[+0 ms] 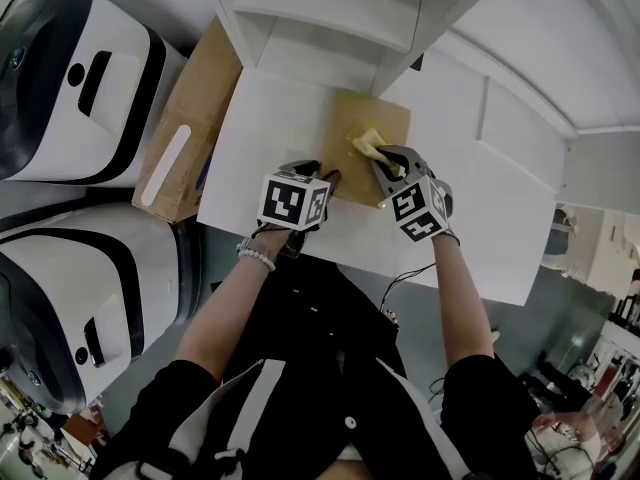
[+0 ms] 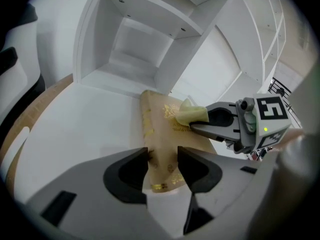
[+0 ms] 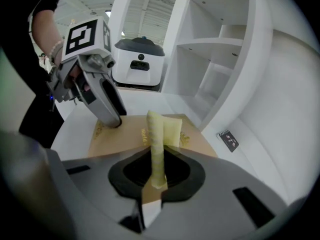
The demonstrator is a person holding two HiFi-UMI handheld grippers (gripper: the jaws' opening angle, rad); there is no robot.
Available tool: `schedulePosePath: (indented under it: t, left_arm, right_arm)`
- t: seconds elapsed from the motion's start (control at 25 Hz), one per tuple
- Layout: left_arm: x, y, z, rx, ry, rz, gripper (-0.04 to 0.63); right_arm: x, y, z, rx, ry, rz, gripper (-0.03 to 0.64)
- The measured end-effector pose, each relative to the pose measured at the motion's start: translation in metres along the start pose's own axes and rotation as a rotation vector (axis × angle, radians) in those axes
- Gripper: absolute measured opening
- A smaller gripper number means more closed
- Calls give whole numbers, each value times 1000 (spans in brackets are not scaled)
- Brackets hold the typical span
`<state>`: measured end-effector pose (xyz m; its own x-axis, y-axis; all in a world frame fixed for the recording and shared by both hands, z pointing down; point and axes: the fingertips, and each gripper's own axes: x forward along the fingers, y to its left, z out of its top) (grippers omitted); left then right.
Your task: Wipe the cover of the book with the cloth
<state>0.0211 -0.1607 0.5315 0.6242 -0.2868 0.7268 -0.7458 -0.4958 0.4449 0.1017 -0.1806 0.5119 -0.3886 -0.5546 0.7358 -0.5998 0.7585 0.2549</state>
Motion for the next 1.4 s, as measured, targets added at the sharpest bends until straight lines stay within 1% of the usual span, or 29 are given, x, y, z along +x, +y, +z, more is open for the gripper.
schedulePosePath:
  t: [0.48, 0.8, 0.88, 1.0, 1.12, 1.4]
  left_arm:
    - [-1, 0, -1, 12, 5, -9, 187]
    - [1, -1, 1, 25, 3, -9, 187]
    - [1, -1, 1, 20, 4, -11, 187]
    - [1, -1, 0, 12, 8, -11, 187]
    - [0, 0, 0, 12, 8, -9, 187]
    - [1, -1, 0, 8, 11, -15, 187]
  right_arm:
    - [-31, 69, -12, -152, 22, 144, 38]
    - [-46, 98, -16, -210, 55, 266, 38]
    - [-50, 97, -12, -191, 46, 277, 38]
    - [-52, 83, 0, -133, 6, 250, 38]
    - [-47, 59, 10, -94, -22, 192, 38]
    - [-18, -12, 33, -65, -38, -11, 38]
